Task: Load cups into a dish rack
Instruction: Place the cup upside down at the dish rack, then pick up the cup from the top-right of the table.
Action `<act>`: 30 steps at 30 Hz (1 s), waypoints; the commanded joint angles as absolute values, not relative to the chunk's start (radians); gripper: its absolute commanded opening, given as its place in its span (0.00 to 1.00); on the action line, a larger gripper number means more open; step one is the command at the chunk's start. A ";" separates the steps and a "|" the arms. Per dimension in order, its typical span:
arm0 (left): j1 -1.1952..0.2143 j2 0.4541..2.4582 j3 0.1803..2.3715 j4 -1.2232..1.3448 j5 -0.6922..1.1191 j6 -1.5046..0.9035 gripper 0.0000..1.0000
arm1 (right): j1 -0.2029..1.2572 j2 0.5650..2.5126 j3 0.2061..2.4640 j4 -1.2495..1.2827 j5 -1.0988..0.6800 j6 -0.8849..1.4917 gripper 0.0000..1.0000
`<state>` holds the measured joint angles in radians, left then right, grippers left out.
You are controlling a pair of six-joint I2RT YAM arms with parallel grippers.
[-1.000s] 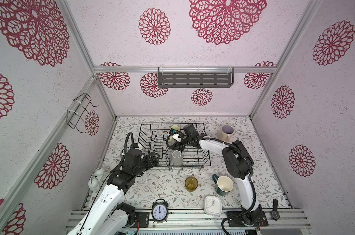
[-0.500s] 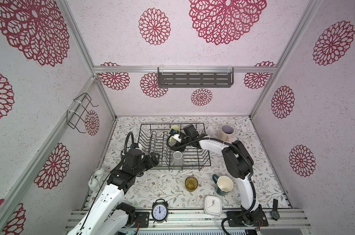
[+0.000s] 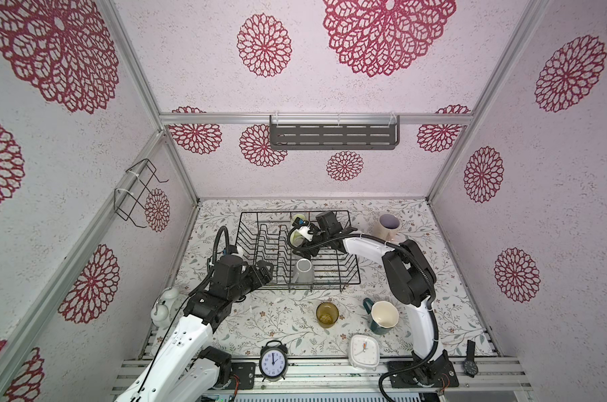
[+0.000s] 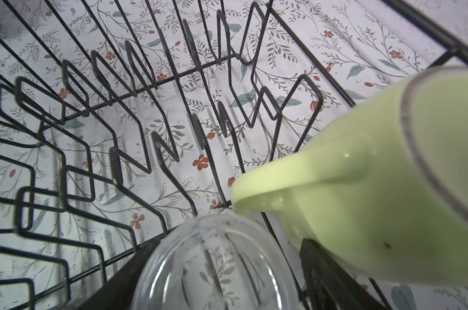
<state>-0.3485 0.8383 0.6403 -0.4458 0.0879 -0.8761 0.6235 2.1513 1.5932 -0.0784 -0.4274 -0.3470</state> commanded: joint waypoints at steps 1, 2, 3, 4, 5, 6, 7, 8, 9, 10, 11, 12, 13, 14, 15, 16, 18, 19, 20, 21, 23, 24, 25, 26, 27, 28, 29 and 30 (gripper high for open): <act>-0.338 0.831 0.632 -0.419 0.086 -0.885 0.91 | 0.601 2.069 1.600 -0.069 -0.473 -0.311 0.84; -0.338 0.829 0.632 -0.419 0.086 -0.885 0.91 | 0.597 2.064 1.597 -0.069 -0.487 -0.307 0.84; -0.339 0.828 0.632 -0.419 0.086 -0.885 0.91 | 0.594 2.058 1.595 -0.073 -0.501 -0.307 0.84; -0.339 0.828 0.630 -0.419 0.087 -0.884 0.91 | 0.592 2.052 1.593 -0.076 -0.515 -0.308 0.84; -0.338 0.828 0.630 -0.418 0.086 -0.884 0.90 | 0.590 2.043 1.587 -0.079 -0.531 -0.308 0.84; -0.338 0.828 0.630 -0.419 0.088 -0.885 0.90 | 0.588 2.034 1.581 -0.086 -0.550 -0.310 0.84; -0.338 0.828 0.630 -0.419 0.089 -0.885 0.91 | 0.585 2.024 1.574 -0.089 -0.567 -0.310 0.84; -0.339 0.828 0.631 -0.419 0.090 -0.884 0.91 | 0.582 2.010 1.563 -0.092 -0.583 -0.309 0.84; -0.338 0.828 0.630 -0.419 0.092 -0.883 0.90 | 0.578 1.993 1.552 -0.094 -0.594 -0.305 0.83; -0.338 0.828 0.630 -0.418 0.093 -0.884 0.90 | 0.574 1.978 1.541 -0.095 -0.602 -0.299 0.83; -0.338 0.828 0.631 -0.417 0.094 -0.882 0.91 | 0.570 1.957 1.526 -0.096 -0.610 -0.292 0.83; -0.339 0.830 0.631 -0.416 0.096 -0.882 0.90 | 0.565 1.939 1.511 -0.095 -0.613 -0.286 0.83; -0.339 0.831 0.631 -0.413 0.098 -0.882 0.90 | 0.561 1.915 1.491 -0.089 -0.614 -0.275 0.83; -0.339 0.832 0.631 -0.408 0.102 -0.881 0.91 | 0.557 1.888 1.471 -0.084 -0.605 -0.262 0.83; -0.338 0.834 0.628 -0.397 0.110 -0.880 0.91 | 0.552 1.865 1.456 -0.077 -0.587 -0.239 0.83; -0.338 0.836 0.624 -0.371 0.130 -0.876 0.91 | 0.544 1.838 1.447 -0.067 -0.557 -0.189 0.83; -0.339 0.842 0.613 -0.298 0.210 -0.871 0.91 | 0.527 1.779 1.413 -0.020 -0.535 -0.073 0.82; -0.339 0.847 0.611 -0.260 0.256 -0.872 0.90 | 0.522 1.744 1.380 0.022 -0.539 -0.025 0.82; -0.342 0.853 0.613 -0.238 0.293 -0.873 0.90 | 0.522 1.708 1.350 0.059 -0.538 0.009 0.82; -0.346 0.858 0.618 -0.228 0.315 -0.869 0.90 | 0.522 1.678 1.325 0.075 -0.533 0.025 0.82; -0.370 0.869 0.632 -0.240 0.339 -0.840 0.89 | 0.522 1.612 1.285 0.076 -0.476 0.060 0.82; -0.383 0.871 0.638 -0.256 0.339 -0.825 0.89 | 0.523 1.584 1.271 0.068 -0.418 0.077 0.82; -0.398 0.873 0.645 -0.277 0.333 -0.810 0.89 | 0.522 1.554 1.254 0.052 -0.334 0.104 0.82; -0.411 0.874 0.649 -0.294 0.325 -0.799 0.89 | 0.519 1.528 1.243 0.027 -0.246 0.129 0.82; -0.421 0.874 0.650 -0.305 0.317 -0.795 0.89 | 0.516 1.508 1.238 0.001 -0.170 0.150 0.83; -0.430 0.873 0.649 -0.314 0.306 -0.793 0.89 | 0.509 1.491 1.238 -0.037 -0.082 0.169 0.83; -0.437 0.870 0.646 -0.320 0.295 -0.796 0.89 | 0.500 1.477 1.238 -0.072 -0.009 0.179 0.84; -0.444 0.867 0.642 -0.321 0.284 -0.799 0.89 | 0.487 1.468 1.236 -0.093 0.038 0.176 0.84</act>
